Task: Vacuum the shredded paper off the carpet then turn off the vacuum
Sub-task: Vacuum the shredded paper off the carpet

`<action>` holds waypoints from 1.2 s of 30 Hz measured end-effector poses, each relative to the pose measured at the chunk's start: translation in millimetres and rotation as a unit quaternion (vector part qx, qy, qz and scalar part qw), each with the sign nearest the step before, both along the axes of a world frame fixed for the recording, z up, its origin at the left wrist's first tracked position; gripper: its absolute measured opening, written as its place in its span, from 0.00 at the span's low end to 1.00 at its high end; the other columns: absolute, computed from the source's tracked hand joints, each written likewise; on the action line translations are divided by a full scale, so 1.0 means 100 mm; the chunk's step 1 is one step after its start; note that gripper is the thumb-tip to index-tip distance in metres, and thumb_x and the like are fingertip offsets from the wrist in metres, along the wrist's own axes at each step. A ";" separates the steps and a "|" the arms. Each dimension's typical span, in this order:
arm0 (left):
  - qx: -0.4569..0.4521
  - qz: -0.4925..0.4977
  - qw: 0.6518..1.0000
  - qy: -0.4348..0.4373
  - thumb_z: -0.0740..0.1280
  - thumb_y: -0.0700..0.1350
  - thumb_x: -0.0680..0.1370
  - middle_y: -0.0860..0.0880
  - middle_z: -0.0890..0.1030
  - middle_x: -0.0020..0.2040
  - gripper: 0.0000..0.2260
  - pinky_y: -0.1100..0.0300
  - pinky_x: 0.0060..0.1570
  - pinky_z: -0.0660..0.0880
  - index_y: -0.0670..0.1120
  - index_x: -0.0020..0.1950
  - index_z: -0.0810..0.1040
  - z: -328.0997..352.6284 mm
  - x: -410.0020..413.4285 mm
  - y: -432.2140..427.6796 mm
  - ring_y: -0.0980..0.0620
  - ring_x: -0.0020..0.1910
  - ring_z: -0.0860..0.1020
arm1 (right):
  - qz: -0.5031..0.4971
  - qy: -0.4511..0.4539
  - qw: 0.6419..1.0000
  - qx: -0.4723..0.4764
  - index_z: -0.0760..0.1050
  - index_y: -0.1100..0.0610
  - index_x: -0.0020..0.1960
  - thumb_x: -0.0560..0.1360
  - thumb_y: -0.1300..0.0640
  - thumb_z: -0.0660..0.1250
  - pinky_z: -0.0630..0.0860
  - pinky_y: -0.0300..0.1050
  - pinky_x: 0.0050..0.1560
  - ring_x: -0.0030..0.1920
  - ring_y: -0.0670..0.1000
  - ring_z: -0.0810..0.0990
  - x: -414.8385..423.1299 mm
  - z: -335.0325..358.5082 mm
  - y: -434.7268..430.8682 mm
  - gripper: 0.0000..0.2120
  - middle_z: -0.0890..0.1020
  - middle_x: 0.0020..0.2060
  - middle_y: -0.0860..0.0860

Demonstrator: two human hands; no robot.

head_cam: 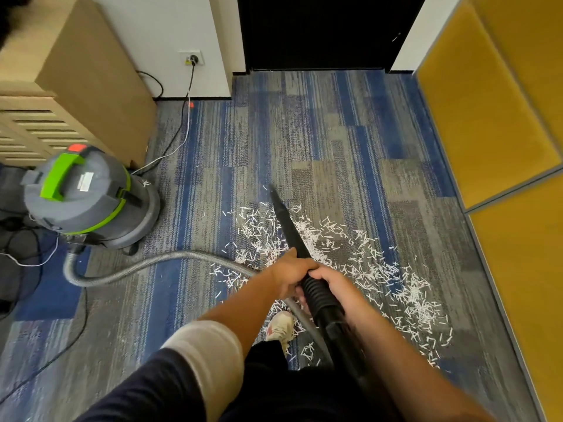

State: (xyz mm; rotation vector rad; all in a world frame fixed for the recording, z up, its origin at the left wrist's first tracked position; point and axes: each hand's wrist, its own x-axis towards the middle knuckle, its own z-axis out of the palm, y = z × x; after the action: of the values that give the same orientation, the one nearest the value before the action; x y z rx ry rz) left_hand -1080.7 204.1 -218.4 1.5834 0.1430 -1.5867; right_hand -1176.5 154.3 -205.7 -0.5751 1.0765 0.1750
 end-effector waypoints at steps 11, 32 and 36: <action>0.009 -0.057 0.998 -0.016 0.62 0.38 0.79 0.39 0.74 0.56 0.31 0.65 0.20 0.71 0.43 0.77 0.47 0.06 -0.12 0.00 0.53 0.27 0.76 | -0.023 0.006 0.999 0.034 0.68 0.66 0.52 0.77 0.63 0.56 0.75 0.41 0.22 0.22 0.54 0.76 -0.19 0.08 0.03 0.07 0.75 0.35 0.63; 0.003 -0.012 1.000 -0.017 0.63 0.37 0.79 0.35 0.69 0.68 0.36 0.64 0.20 0.71 0.45 0.78 0.42 0.03 0.07 0.05 0.55 0.22 0.75 | 0.002 -0.014 1.000 -0.005 0.68 0.62 0.54 0.77 0.67 0.56 0.75 0.43 0.21 0.22 0.55 0.77 0.03 0.02 0.01 0.07 0.76 0.34 0.64; 0.015 -0.003 1.000 -0.022 0.64 0.37 0.78 0.38 0.74 0.62 0.37 0.62 0.27 0.73 0.45 0.78 0.42 0.00 0.11 0.13 0.52 0.32 0.75 | 0.016 -0.010 1.000 -0.005 0.66 0.62 0.57 0.78 0.67 0.55 0.75 0.44 0.20 0.21 0.55 0.77 0.07 -0.03 0.06 0.08 0.76 0.34 0.64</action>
State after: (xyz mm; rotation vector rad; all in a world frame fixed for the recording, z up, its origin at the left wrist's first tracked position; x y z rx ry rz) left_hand -1069.5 217.5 -218.7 1.6419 0.1401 -1.5603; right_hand -1169.1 159.8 -208.4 -0.6008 1.0508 0.1915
